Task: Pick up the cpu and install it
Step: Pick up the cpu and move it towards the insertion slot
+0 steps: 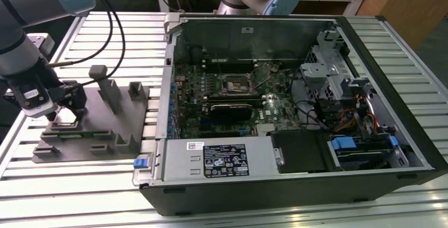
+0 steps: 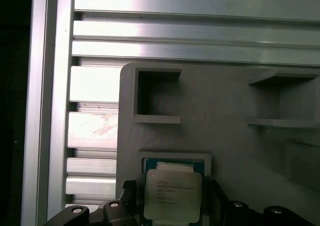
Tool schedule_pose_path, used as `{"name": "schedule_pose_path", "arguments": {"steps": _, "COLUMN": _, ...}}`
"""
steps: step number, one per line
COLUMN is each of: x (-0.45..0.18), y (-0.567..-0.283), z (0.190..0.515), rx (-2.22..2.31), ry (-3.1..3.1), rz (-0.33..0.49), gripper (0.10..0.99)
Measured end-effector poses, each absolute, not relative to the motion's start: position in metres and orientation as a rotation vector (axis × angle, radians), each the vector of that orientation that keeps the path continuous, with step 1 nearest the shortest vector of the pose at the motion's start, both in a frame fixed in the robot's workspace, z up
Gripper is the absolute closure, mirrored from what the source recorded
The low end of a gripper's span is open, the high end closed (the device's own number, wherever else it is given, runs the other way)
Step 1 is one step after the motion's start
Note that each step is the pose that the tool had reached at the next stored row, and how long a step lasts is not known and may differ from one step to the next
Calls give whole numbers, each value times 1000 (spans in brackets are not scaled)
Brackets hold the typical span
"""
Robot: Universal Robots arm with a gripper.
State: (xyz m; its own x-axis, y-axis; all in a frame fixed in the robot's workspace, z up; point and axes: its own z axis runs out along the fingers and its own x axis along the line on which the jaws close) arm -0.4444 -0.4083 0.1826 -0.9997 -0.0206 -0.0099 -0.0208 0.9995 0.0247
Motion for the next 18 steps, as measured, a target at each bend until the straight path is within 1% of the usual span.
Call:
{"name": "schedule_pose_path", "arguments": {"steps": 2, "x": -444, "y": -408, "z": 183, "rx": -32, "ry": 3132, "rz": 39, "gripper": 439}}
{"name": "schedule_pose_path", "arguments": {"steps": 3, "x": -444, "y": -408, "z": 183, "rx": -32, "ry": 3132, "rz": 39, "gripper": 506}}
{"name": "schedule_pose_path", "arguments": {"steps": 12, "x": -444, "y": -408, "z": 183, "rx": -32, "ry": 3132, "rz": 39, "gripper": 506}}
{"name": "schedule_pose_path", "arguments": {"steps": 14, "x": -444, "y": -408, "z": 183, "rx": -32, "ry": 3132, "rz": 39, "gripper": 490}}
{"name": "schedule_pose_path", "arguments": {"steps": 15, "x": -444, "y": -408, "z": 183, "rx": -32, "ry": 3132, "rz": 39, "gripper": 431}}
{"name": "schedule_pose_path", "arguments": {"steps": 18, "x": -444, "y": -408, "z": 183, "rx": -32, "ry": 3131, "rz": 39, "gripper": 431}}
